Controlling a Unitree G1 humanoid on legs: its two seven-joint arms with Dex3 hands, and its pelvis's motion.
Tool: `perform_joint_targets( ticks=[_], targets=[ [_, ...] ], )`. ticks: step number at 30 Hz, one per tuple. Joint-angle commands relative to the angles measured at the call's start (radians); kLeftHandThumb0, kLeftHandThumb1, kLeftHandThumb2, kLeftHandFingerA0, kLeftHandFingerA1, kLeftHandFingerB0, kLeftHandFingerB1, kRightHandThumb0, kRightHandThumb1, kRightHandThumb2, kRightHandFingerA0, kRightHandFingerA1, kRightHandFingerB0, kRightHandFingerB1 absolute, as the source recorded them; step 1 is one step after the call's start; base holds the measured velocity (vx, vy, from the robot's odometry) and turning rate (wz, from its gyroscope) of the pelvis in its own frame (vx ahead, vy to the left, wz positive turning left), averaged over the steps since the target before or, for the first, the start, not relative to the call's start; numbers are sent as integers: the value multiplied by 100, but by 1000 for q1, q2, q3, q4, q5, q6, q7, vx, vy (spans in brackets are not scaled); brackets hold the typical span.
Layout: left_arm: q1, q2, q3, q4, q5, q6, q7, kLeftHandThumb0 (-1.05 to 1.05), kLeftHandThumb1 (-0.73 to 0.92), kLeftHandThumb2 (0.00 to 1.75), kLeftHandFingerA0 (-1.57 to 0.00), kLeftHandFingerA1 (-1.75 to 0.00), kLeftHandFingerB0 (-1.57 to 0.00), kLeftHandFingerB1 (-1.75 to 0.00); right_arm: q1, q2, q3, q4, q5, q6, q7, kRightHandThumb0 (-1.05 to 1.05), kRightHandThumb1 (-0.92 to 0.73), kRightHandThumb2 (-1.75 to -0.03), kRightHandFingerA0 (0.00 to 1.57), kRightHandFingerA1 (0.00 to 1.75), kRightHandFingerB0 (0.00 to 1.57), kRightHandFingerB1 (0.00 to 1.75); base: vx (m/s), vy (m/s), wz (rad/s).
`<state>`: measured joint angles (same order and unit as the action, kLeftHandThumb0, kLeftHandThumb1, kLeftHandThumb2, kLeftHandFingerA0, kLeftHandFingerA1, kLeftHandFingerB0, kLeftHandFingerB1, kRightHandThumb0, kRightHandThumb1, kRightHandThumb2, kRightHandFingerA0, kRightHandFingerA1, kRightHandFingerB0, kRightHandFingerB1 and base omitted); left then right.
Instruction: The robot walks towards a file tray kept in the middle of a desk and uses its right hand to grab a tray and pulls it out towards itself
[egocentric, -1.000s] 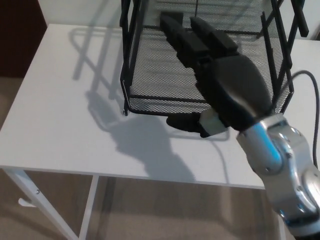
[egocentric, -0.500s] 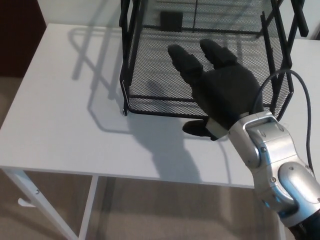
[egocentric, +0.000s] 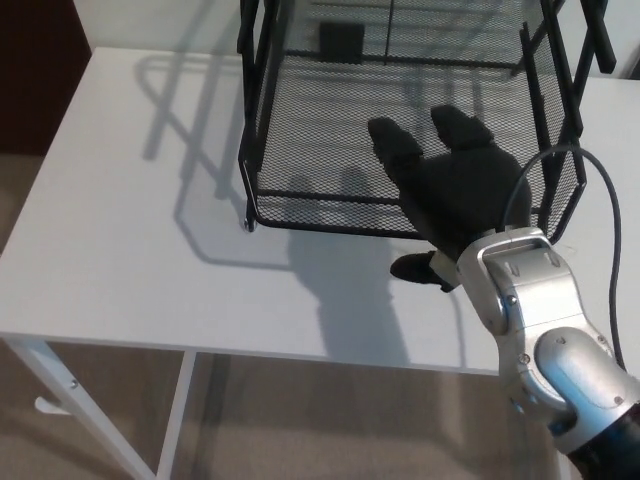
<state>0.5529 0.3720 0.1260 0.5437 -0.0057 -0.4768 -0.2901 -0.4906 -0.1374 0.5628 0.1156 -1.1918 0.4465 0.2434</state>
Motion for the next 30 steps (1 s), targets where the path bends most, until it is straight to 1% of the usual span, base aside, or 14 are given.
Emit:
perform_joint_targets(
  ticks=[1, 3, 5, 11, 14, 16, 21, 30],
  targets=[
    [-3, 17, 7, 6, -2, 25, -10, -48, 32, 62, -52, -47, -35, -42, -30, 10, -1, 51, -23, 59, 21, -80, -51, -83, 0, 0, 0, 0, 0, 0, 0],
    [-3, 17, 7, 3, -2, 24, -12, -48, 32, 63, -52, -47, -36, -42, -33, 13, -2, 73, -16, 64, 28, -81, -51, -83, 0, 0, 0, 0, 0, 0, 0],
    [-6, 14, 9, 11, -8, 19, -15, -45, 32, 61, -52, -47, -37, -42, -30, 14, -4, 93, -6, 57, 11, -80, -51, -83, 0, 0, 0, 0, 0, 0, 0],
    [-2, 15, 8, -16, 1, 24, -10, -47, 32, 62, -53, -47, -36, -42, -19, 16, -10, 122, 11, 39, -29, -81, -51, -83, 0, 0, 0, 0, 0, 0, 0],
    [-20, 15, 11, 26, -7, 1, -19, -47, 32, 62, -53, -47, -36, -42, 0, 17, 6, 95, -5, 54, 5, -82, -53, -84, 0, 1, 0, 0, 0, 0, 0],
    [-18, 14, 11, 20, -9, 9, -20, -47, 32, 62, -53, -47, -36, -42, 4, 15, 10, 91, -8, 56, 5, -82, -53, -84, 0, 1, 0, 0, 0, 0, 0],
    [1, 19, 13, -17, -4, 25, -15, -50, 33, 63, -53, -47, -37, -42, 71, 15, 35, 46, -8, 44, -15, -81, -51, -83, 0, 0, 0, 0, 0, 0, 0],
    [9, 20, 12, -40, 10, 33, -2, -50, 32, 63, -55, -47, -37, -43, 140, 3, 54, 7, -21, 45, -26, -82, -51, -84, 0, 1, 0, 0, 0, 0, 0]
  ],
)
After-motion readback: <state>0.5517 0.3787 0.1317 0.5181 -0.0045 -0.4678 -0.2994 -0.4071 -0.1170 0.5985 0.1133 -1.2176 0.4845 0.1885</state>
